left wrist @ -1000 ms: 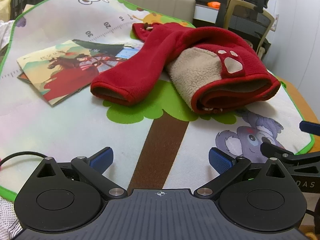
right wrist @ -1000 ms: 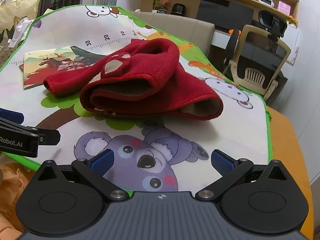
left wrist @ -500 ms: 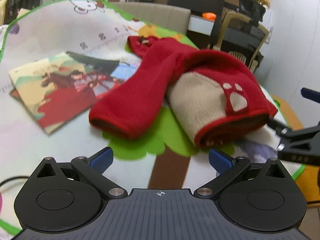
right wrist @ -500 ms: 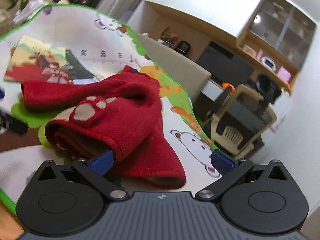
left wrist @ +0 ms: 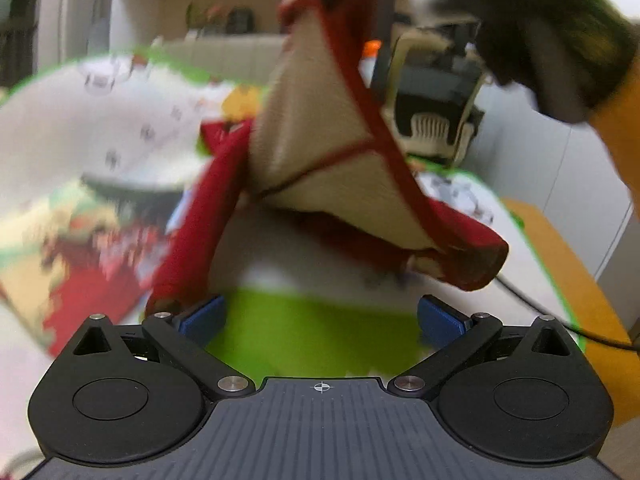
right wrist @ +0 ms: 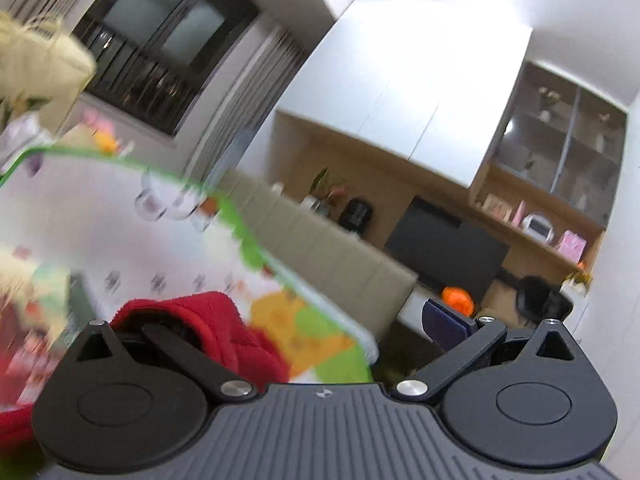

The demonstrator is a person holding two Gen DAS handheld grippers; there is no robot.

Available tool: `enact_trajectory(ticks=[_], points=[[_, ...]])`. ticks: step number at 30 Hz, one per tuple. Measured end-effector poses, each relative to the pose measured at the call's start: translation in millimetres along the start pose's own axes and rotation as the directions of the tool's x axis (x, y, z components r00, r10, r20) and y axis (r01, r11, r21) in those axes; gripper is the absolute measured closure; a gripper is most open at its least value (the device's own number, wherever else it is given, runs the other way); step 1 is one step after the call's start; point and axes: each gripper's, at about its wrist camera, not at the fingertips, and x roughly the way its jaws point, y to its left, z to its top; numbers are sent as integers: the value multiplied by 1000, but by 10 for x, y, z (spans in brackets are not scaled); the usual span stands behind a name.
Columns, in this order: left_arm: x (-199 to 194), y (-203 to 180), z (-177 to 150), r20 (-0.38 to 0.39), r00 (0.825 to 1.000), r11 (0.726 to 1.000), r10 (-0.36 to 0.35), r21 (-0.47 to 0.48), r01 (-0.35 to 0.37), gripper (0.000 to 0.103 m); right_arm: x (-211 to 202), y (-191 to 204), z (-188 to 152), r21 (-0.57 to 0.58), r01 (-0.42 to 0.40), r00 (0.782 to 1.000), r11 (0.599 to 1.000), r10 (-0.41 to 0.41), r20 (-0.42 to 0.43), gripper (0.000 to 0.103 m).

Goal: Fold clothes
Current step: 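Grasp the red jacket with both grippers and lift, shaking it open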

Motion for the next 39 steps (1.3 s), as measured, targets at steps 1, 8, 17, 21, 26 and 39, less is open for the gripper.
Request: enact_trajectory(ticks=[1, 8, 17, 21, 26, 39], points=[[14, -27, 74, 16, 1000, 1000, -1, 4, 1, 0, 55, -77, 66, -5, 7, 1000, 1000, -7, 16, 0], [182, -107, 408, 123, 983, 986, -136, -75, 146, 0, -1, -444, 52, -88, 11, 998, 996, -5, 64, 0], [845, -735, 157, -37, 991, 990, -127, 59, 129, 0, -7, -644, -38, -22, 8, 999, 1000, -7, 44, 0], [1205, -883, 155, -49, 998, 991, -44, 122, 50, 0, -27, -688, -116, -18, 6, 999, 1000, -5, 38, 0], [1576, -700, 222, -34, 995, 975, 94, 206, -85, 0, 30, -822, -241, 16, 68, 998, 998, -68, 11, 0], [217, 779, 1269, 420, 810, 725, 409, 389, -568, 0, -859, -1152, -1626, 228, 147, 945, 962, -69, -319, 0]])
